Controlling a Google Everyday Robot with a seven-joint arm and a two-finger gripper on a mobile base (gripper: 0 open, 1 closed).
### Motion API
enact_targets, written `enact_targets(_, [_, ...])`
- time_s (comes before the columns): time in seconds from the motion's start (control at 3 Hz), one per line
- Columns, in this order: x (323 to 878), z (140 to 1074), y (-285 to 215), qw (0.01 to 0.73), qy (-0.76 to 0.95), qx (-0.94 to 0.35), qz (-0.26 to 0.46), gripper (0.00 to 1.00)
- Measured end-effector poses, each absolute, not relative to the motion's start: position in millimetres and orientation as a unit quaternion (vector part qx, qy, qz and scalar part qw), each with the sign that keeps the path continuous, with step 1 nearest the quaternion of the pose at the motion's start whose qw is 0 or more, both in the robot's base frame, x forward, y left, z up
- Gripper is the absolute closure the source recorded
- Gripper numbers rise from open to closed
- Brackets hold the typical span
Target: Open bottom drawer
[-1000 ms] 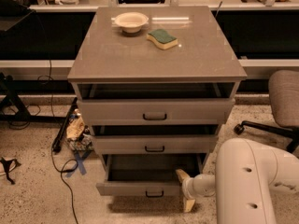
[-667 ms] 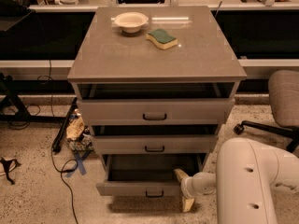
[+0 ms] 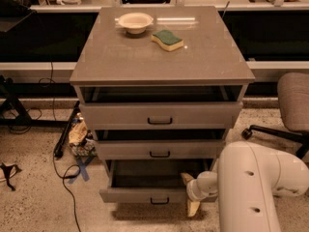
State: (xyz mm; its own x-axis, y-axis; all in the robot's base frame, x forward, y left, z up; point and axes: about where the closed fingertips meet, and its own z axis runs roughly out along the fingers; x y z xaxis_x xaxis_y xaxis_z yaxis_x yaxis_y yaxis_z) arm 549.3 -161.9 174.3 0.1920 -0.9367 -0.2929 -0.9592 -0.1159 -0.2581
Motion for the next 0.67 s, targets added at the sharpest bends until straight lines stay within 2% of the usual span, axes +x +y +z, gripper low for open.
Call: enact_targets(0.67, [558.3,157.1,-174.9,0.157,0.676,-0.719,0.036,0.00])
